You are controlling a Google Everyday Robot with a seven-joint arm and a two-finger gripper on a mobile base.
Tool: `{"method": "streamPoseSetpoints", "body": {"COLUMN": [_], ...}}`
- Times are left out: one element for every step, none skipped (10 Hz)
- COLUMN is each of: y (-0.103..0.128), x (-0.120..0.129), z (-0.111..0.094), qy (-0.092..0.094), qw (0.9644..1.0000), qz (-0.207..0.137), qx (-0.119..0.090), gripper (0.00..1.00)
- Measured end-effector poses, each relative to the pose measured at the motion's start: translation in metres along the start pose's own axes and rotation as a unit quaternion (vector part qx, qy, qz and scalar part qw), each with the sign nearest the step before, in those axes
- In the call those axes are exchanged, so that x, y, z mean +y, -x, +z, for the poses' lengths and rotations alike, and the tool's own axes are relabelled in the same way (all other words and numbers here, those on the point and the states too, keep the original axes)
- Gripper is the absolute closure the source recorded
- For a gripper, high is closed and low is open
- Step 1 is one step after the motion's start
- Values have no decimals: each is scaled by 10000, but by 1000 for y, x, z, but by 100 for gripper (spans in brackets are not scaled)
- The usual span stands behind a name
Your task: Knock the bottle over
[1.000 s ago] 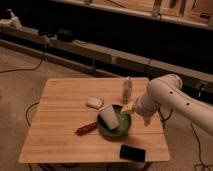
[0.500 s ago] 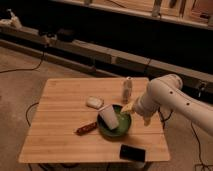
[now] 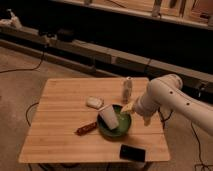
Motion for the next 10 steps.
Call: {"method": "streamPoseSetpoints", "body": {"y": [0, 0, 0, 0, -3, -17, -35, -55, -76, -86], "x": [0, 0, 0, 0, 2, 14, 32, 55, 76, 88], "z": [0, 0, 0, 0, -1, -5, -12, -23, -37, -46], "qy": [0, 0, 0, 7, 24, 92, 167, 236, 260, 282], "qw": [10000, 10000, 10000, 10000, 10000, 9994, 9975, 9938, 9885, 9852], "qz": [0, 0, 0, 0, 61, 302, 637, 1013, 1369, 1550], "qx": [0, 0, 0, 7, 34, 130, 254, 403, 585, 673], "gripper": [24, 24, 24, 24, 24, 24, 24, 24, 24, 24]}}
